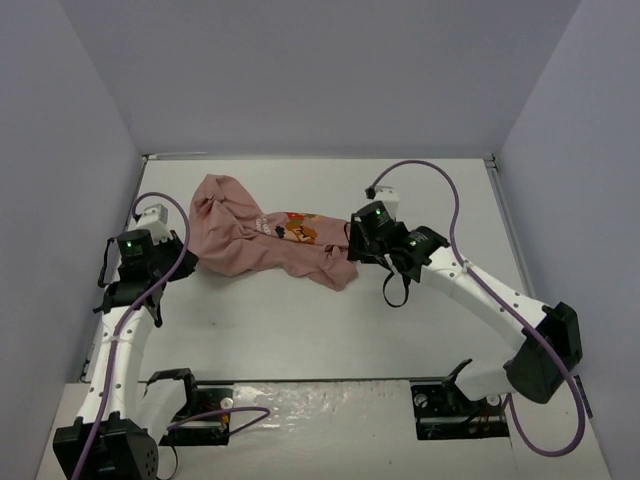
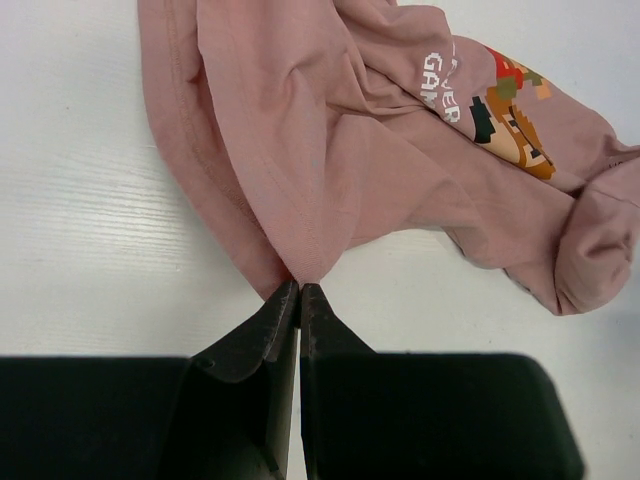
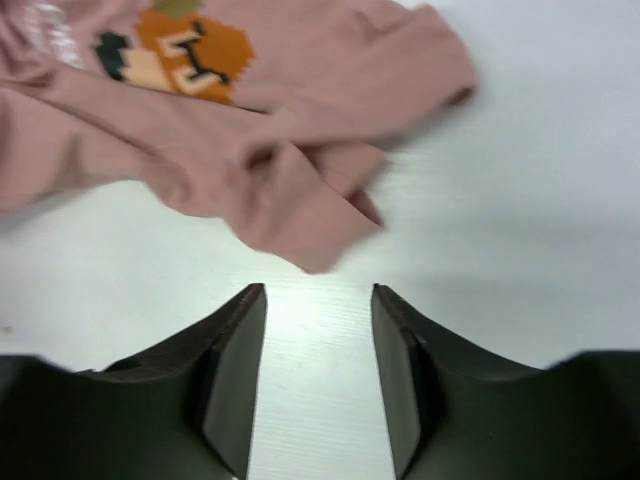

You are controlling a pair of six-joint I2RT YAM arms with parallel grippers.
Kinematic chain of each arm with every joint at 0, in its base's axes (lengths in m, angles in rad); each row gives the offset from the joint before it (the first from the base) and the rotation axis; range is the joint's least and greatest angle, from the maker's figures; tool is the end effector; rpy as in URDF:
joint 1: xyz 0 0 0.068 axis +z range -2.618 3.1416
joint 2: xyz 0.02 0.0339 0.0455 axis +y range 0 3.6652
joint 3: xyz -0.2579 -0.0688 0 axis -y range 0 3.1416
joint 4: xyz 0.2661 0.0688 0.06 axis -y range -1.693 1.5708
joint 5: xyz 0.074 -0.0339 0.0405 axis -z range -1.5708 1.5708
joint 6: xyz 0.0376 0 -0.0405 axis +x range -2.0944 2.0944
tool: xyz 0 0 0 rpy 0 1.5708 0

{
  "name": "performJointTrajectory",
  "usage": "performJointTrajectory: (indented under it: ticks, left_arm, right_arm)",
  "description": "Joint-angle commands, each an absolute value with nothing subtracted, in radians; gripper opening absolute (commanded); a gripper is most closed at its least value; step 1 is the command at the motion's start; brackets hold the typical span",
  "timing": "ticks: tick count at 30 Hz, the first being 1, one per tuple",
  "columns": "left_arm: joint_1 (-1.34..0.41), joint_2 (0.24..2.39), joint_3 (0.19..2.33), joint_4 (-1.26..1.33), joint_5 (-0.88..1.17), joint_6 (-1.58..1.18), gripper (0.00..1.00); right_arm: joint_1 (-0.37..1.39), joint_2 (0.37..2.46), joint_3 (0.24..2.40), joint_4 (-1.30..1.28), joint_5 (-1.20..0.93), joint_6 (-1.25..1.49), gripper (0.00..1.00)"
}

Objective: Fold and stack the t-shirts

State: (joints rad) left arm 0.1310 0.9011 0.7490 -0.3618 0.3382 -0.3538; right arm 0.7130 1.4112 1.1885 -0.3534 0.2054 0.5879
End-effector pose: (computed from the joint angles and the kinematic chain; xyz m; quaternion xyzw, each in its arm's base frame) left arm 0.2270 0.0173 0.2809 -0.1220 0.8468 -0.1997 0.4778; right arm 0.2658 0.2197 0.3075 -0.0058 0.8756 0.2157 0.4322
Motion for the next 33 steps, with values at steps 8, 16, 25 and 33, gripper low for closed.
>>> performJointTrajectory:
  ticks: [8,16,25,33]
  left_arm:
    - [0.127,0.88,0.767,-0.298,0.346,-0.37,0.0]
    - [0.127,0.889,0.767,-0.3,0.345,-0.37,0.0]
    - [0.127,0.889,0.766,-0.31,0.334,-0.367,0.0]
    - [0.127,0.897,0.77,-0.311,0.336,-0.367,0.0]
  right_arm:
    - [0.67,1.407,1.068,-0.403,0.207,0.383,0.44]
    - [0.664,1.543,1.17,-0.286,-0.024,0.042,0.46]
    - [0.568,1.749,1.342,-0.253,-0.276,-0.132,0.48]
    - [0.552,1.846,1.414,-0.247,-0.335,-0.148,0.48]
